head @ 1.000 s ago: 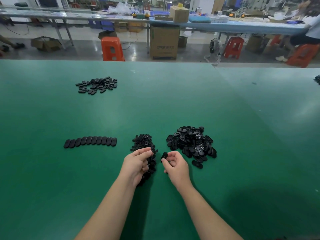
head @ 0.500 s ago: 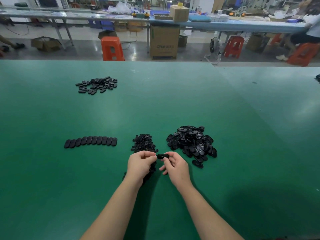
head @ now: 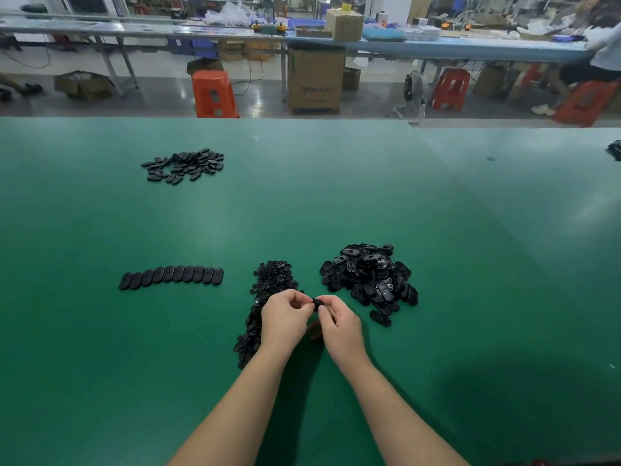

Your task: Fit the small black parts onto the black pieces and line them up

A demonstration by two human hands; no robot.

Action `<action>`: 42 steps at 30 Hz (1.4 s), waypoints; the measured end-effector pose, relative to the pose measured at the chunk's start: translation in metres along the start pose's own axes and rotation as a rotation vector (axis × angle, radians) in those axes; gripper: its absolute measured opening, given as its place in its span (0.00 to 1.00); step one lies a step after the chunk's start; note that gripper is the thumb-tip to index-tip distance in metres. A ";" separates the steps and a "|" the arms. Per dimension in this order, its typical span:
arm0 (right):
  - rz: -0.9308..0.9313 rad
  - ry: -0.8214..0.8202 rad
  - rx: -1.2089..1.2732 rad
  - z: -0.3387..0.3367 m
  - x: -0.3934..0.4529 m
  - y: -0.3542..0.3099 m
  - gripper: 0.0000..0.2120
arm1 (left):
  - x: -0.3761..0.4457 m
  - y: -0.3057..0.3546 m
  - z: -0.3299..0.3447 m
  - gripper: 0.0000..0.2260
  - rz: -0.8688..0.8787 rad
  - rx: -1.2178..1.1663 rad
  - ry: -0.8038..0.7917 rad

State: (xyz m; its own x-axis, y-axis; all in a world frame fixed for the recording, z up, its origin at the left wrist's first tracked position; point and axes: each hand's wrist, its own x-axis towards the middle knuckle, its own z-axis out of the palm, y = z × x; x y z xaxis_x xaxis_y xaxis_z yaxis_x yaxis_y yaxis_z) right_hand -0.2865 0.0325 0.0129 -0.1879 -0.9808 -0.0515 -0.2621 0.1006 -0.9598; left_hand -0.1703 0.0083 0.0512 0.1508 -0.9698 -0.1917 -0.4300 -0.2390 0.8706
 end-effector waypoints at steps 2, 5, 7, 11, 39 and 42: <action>-0.010 0.006 -0.011 0.000 0.000 -0.001 0.12 | 0.000 0.000 0.000 0.06 -0.001 0.000 0.008; -0.029 0.010 -0.022 -0.001 -0.001 -0.002 0.13 | 0.001 -0.001 -0.001 0.05 -0.017 -0.016 0.032; -0.027 0.003 -0.023 -0.001 -0.001 -0.001 0.12 | 0.002 -0.002 -0.002 0.06 -0.021 -0.015 0.031; -0.027 0.005 -0.056 -0.001 0.000 -0.001 0.12 | 0.002 0.000 -0.003 0.07 -0.030 0.003 0.004; -0.010 0.001 0.030 0.000 0.004 0.005 0.08 | 0.001 0.004 -0.006 0.01 0.056 0.084 -0.056; -0.012 0.019 0.034 0.000 0.004 0.004 0.09 | 0.001 0.004 -0.005 0.01 0.059 0.081 -0.057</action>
State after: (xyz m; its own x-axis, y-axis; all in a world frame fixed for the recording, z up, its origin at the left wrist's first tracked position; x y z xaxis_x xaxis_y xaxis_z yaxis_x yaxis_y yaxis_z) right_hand -0.2883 0.0290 0.0086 -0.2026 -0.9786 -0.0353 -0.2321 0.0830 -0.9691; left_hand -0.1678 0.0070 0.0565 0.0731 -0.9829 -0.1692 -0.5078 -0.1827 0.8419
